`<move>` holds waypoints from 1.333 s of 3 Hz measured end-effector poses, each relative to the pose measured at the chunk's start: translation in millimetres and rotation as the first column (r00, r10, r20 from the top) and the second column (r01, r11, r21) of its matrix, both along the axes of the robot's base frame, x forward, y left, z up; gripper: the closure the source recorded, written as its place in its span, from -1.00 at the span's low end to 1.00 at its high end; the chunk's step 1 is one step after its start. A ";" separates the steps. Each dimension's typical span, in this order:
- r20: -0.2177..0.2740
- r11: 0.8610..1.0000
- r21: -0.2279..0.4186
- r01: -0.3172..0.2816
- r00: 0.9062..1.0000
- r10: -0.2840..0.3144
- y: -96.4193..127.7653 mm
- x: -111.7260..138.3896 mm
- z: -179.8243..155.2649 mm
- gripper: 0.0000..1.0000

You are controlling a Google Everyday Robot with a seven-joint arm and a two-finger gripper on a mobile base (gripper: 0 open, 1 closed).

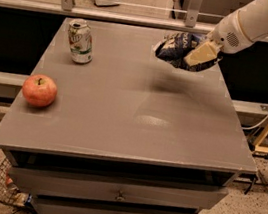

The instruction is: Move blue chip bag near apple

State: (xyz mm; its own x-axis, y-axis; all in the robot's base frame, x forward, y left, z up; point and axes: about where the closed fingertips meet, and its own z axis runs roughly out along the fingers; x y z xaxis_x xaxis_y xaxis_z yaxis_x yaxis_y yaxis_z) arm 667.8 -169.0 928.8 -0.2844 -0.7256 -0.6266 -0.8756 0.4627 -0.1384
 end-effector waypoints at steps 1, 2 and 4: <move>0.048 0.999 -0.036 0.016 0.999 -0.014 3.4 -14.5 32.3 1.00; 0.069 1.000 -0.026 -0.013 0.998 0.015 13.4 -46.9 52.5 1.00; 0.102 0.997 0.000 -0.081 0.991 0.081 52.2 -125.3 57.0 1.00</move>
Offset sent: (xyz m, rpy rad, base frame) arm -0.0951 0.0250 0.0747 0.0042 -0.0868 0.0562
